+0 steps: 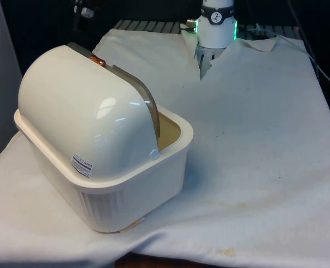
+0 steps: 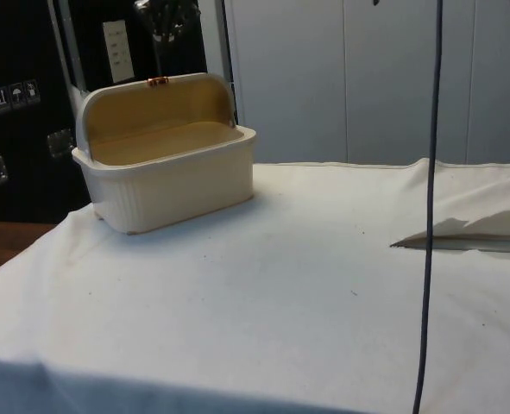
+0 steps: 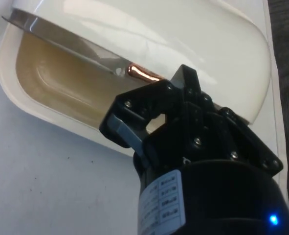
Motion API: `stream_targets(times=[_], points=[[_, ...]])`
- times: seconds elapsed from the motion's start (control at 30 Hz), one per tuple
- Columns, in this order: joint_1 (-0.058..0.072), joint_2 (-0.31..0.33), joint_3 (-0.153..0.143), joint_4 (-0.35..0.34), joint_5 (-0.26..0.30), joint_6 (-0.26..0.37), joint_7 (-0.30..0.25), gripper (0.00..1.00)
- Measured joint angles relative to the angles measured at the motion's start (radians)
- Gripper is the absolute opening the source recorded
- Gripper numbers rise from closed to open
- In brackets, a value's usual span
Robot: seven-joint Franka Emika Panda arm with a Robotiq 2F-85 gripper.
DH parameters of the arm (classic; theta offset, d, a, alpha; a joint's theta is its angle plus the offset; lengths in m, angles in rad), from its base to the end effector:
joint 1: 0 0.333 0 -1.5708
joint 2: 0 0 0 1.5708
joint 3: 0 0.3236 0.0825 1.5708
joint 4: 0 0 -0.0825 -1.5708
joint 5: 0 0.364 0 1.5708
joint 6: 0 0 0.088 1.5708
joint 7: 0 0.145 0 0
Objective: Open the lid, then close it.
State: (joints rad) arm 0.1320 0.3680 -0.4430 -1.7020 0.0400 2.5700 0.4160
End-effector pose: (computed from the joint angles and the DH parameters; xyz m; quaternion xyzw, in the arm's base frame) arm 0.6727 -0.1793 0.4399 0.9067 -0.3239 0.2668 0.0424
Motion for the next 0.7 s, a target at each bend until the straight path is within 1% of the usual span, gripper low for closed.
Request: stream_targets(times=[0.1,0.2,0.27,0.3,0.33,0.47,0.5,0.57,0.6,0.7], points=[[-0.003,0.031,0.000,0.047,0.023,-0.036,-0.003,0.00],[-0.003,0.039,0.000,0.057,0.029,-0.044,-0.004,0.00],[-0.004,0.052,0.000,0.076,0.040,-0.061,-0.007,0.00],[-0.005,0.064,0.000,0.093,0.050,-0.080,-0.010,0.00],[-0.005,0.064,0.000,0.093,0.050,-0.080,-0.010,0.00],[-0.007,0.086,0.000,0.131,0.056,-0.134,-0.011,0.00],[-0.007,0.086,0.000,0.131,0.056,-0.134,-0.011,0.00],[-0.008,0.095,0.000,0.144,0.057,-0.153,-0.011,0.00],[-0.009,0.104,0.000,0.157,0.058,-0.173,-0.011,0.00],[-0.010,0.120,0.000,0.179,0.061,-0.195,-0.011,0.00]])
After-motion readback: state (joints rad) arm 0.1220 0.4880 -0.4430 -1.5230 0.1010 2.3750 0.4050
